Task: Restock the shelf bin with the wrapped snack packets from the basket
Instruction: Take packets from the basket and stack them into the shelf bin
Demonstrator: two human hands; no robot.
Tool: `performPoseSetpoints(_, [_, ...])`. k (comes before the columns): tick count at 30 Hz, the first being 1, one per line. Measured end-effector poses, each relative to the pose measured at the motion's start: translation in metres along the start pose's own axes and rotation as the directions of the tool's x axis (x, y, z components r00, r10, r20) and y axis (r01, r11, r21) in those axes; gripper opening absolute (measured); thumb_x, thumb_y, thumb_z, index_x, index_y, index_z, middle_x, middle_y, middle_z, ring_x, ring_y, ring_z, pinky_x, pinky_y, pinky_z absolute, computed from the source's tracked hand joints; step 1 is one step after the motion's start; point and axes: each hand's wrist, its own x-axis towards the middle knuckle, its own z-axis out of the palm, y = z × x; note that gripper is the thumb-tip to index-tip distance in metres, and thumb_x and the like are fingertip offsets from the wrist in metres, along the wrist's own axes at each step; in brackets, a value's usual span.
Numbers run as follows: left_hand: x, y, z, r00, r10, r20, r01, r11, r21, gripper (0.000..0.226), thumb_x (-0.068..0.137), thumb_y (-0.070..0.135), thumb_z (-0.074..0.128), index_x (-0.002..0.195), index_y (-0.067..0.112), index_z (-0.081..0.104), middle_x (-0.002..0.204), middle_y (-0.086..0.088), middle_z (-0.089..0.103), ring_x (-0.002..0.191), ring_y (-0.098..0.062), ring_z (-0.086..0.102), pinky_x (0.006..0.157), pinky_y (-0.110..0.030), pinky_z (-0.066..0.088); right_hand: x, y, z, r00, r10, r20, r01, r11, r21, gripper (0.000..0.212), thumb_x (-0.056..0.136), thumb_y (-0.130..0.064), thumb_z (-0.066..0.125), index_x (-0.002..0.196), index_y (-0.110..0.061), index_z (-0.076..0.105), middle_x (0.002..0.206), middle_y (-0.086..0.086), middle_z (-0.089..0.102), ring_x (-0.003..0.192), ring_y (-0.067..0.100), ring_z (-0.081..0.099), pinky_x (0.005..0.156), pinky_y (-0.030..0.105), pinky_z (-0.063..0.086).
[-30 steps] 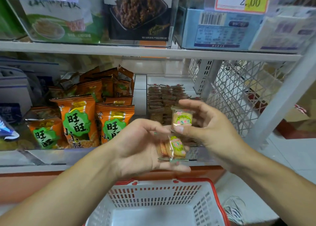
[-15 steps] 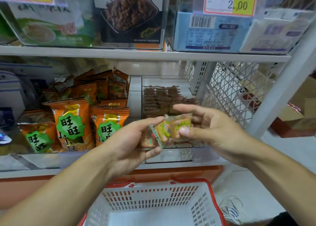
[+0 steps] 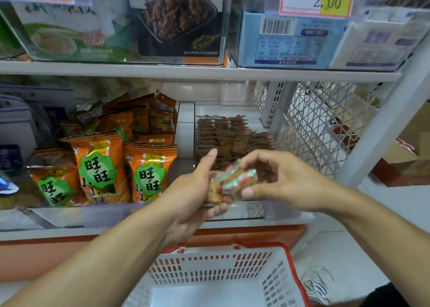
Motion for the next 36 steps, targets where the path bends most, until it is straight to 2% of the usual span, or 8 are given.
performPoseSetpoints(4, [0.003, -0.003, 0.006, 1.0, 0.02, 0.01, -0.018, 0.99, -0.142, 0.017, 0.097, 0.008, 0.062, 0.11, -0.002, 0.064, 0.101, -0.019, 0.076, 0.079, -0.033, 0.078, 0.06, -0.034, 0.063, 0.032, 0.028, -0.003, 0.88, 0.25, -0.404, -0.227, 0.968, 0.106, 0.038, 0.08, -0.021, 0.084, 0.114, -0.021, 0.067, 0.104, -0.001, 0.075, 0.098, 0.016, 0.069, 0.088, 0.031, 0.055])
performPoseSetpoints(7, [0.005, -0.009, 0.01, 0.999, 0.027, 0.03, -0.025, 0.996, -0.085, 0.022, 0.096, -0.01, 0.048, 0.113, -0.002, 0.061, 0.111, -0.022, 0.074, 0.088, -0.036, 0.077, 0.066, -0.038, 0.064, 0.058, 0.043, 0.001, 0.766, 0.383, -0.516, -0.308, 0.923, 0.23, 0.027, 0.078, -0.018, 0.084, 0.094, -0.025, 0.064, 0.091, -0.012, 0.07, 0.086, 0.005, 0.062, 0.065, 0.02, 0.045])
performPoseSetpoints(11, [0.005, -0.011, 0.011, 0.999, 0.036, 0.037, -0.034, 0.999, -0.04, 0.021, 0.096, -0.011, 0.046, 0.109, -0.005, 0.061, 0.107, -0.02, 0.076, 0.088, -0.036, 0.077, 0.07, -0.041, 0.065, 0.085, 0.064, 0.004, 0.734, 0.412, -0.539, -0.334, 0.911, 0.242, 0.022, 0.08, -0.025, 0.083, 0.083, -0.027, 0.062, 0.085, -0.015, 0.065, 0.078, -0.001, 0.056, 0.06, 0.018, 0.038])
performPoseSetpoints(18, [0.009, -0.009, 0.002, 0.999, 0.016, 0.043, -0.014, 0.999, -0.036, 0.024, 0.099, -0.006, 0.046, 0.117, -0.009, 0.062, 0.112, -0.024, 0.073, 0.092, -0.037, 0.077, 0.066, -0.036, 0.065, 0.093, 0.077, 0.011, 0.74, 0.339, -0.581, -0.401, 0.916, 0.024, 0.033, 0.084, -0.012, 0.075, 0.114, -0.02, 0.066, 0.106, -0.002, 0.07, 0.097, 0.019, 0.066, 0.069, 0.026, 0.048])
performPoseSetpoints(22, [0.011, -0.008, -0.004, 0.998, 0.033, 0.06, -0.03, 0.998, -0.055, 0.021, 0.101, -0.001, 0.05, 0.112, -0.01, 0.066, 0.118, -0.032, 0.067, 0.097, -0.037, 0.076, 0.068, -0.032, 0.064, 0.089, 0.075, 0.004, 0.766, 0.254, -0.59, -0.404, 0.905, -0.136, 0.052, 0.088, -0.006, 0.066, 0.135, -0.024, 0.052, 0.122, -0.003, 0.063, 0.099, 0.014, 0.058, 0.061, 0.007, 0.04])
performPoseSetpoints(26, [0.012, -0.007, -0.004, 0.994, 0.07, 0.087, -0.056, 0.987, -0.153, 0.029, 0.096, -0.004, 0.043, 0.113, -0.006, 0.066, 0.107, -0.025, 0.075, 0.092, -0.038, 0.076, 0.07, -0.037, 0.065, 0.082, 0.055, 0.006, 0.732, 0.138, -0.667, -0.297, 0.946, -0.131, 0.035, 0.09, -0.016, 0.068, 0.124, -0.025, 0.06, 0.118, -0.004, 0.066, 0.105, 0.014, 0.063, 0.083, 0.024, 0.047])
performPoseSetpoints(32, [0.006, -0.003, -0.005, 0.98, 0.112, 0.163, -0.067, 0.963, -0.261, 0.05, 0.087, -0.005, 0.03, 0.131, -0.005, 0.056, 0.112, -0.032, 0.071, 0.098, -0.044, 0.074, 0.075, -0.044, 0.065, 0.046, 0.009, 0.015, 0.986, -0.061, -0.156, 0.066, 0.998, 0.024, 0.02, 0.087, -0.044, 0.069, 0.1, -0.03, 0.076, 0.089, -0.014, 0.076, 0.08, -0.001, 0.067, 0.069, 0.011, 0.049])
performPoseSetpoints(36, [0.002, -0.002, -0.004, 0.971, 0.111, 0.214, -0.05, 0.961, -0.273, 0.05, 0.091, 0.006, 0.036, 0.135, -0.007, 0.054, 0.121, -0.031, 0.068, 0.104, -0.036, 0.071, 0.086, -0.047, 0.062, 0.029, 0.0, 0.011, 0.993, -0.118, 0.007, 0.118, 0.988, -0.098, 0.026, 0.079, -0.023, 0.085, 0.102, -0.031, 0.075, 0.097, -0.011, 0.077, 0.091, 0.004, 0.071, 0.082, 0.019, 0.053])
